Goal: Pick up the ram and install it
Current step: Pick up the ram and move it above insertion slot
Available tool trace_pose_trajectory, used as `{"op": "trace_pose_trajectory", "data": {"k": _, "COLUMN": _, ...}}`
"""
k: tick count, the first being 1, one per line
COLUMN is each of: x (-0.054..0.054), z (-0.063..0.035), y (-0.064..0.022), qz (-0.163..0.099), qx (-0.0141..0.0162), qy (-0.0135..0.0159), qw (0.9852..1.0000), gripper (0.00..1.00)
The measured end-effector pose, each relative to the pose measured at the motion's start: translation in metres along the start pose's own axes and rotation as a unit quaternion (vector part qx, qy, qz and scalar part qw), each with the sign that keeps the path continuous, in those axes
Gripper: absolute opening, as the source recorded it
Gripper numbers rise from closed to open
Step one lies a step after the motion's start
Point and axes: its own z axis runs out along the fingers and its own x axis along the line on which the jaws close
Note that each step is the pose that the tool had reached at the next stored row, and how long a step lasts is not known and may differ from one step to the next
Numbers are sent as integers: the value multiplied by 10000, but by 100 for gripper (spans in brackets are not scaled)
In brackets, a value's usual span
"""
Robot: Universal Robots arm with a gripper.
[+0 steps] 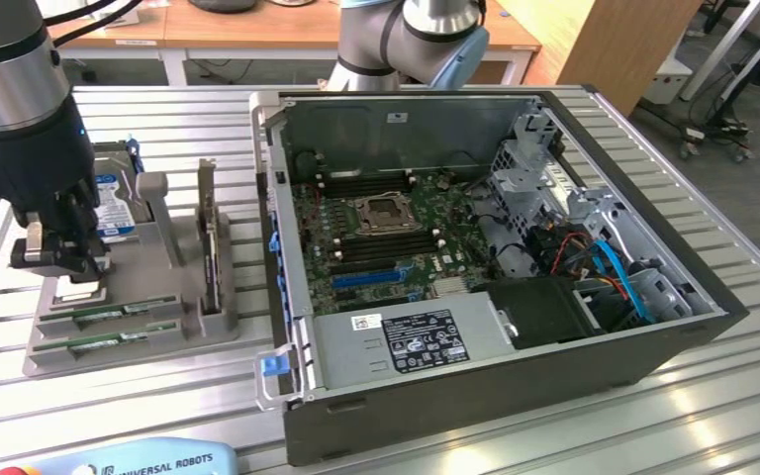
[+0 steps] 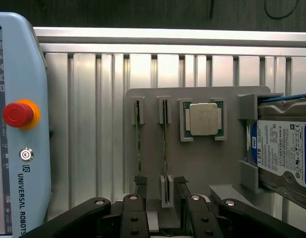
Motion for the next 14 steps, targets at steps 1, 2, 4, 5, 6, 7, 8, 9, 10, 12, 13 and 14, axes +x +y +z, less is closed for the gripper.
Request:
{"op": "trace_pose_trajectory", "data": {"k": 1, "x": 11, "z": 0, "y": 0, "qz": 0, "qx": 1, "qy": 0, "qw": 10000, "gripper": 36}}
{"op": "trace_pose_trajectory", "data": {"k": 2, "x": 24, "z": 0, "y": 0, "qz": 0, "qx": 1, "qy": -1, "qw": 10000, "gripper": 36}}
{"op": "trace_pose_trajectory", "data": {"k": 4, "x": 55, "z": -1, "y": -1, "qz": 0, "qx": 0, "qy": 0, "qw": 10000, "gripper": 36}}
{"op": "trace_pose_trajectory", "data": {"k": 5, "x": 70, "z": -1, "y": -2, "qz": 0, "qx": 1, "qy": 0, "qw": 10000, "gripper": 36}}
{"op": "trace_pose_trajectory", "data": {"k": 6, "x": 85, "z": -2, "y": -2, "qz": 0, "qx": 0, "qy": 0, "qw": 10000, "gripper": 36}}
{"op": "trace_pose_trajectory", "data": {"k": 7, "x": 100, "z": -2, "y": -2, "qz": 0, "qx": 0, "qy": 0, "qw": 10000, "gripper": 36}}
{"op": "trace_pose_trajectory", "data": {"k": 8, "x": 114, "z": -2, "y": -2, "qz": 0, "qx": 1, "qy": 0, "qw": 10000, "gripper": 36}}
{"op": "trace_pose_trajectory", "data": {"k": 9, "x": 128, "z": -2, "y": -2, "qz": 0, "qx": 1, "qy": 0, "qw": 10000, "gripper": 36}}
{"op": "trace_pose_trajectory", "data": {"k": 10, "x": 141, "z": -3, "y": -2, "qz": 0, "qx": 1, "qy": 0, "qw": 10000, "gripper": 36}}
{"op": "trace_pose_trajectory", "data": {"k": 12, "x": 156, "z": -3, "y": -3, "qz": 0, "qx": 0, "qy": 0, "qw": 10000, "gripper": 36}}
{"op": "trace_pose_trajectory", "data": {"k": 13, "x": 155, "z": -3, "y": -3, "qz": 0, "qx": 0, "qy": 0, "qw": 10000, "gripper": 36}}
{"op": "trace_pose_trajectory", "data": {"k": 14, "x": 156, "z": -3, "y": -3, "qz": 0, "qx": 0, "qy": 0, "qw": 10000, "gripper": 36}}
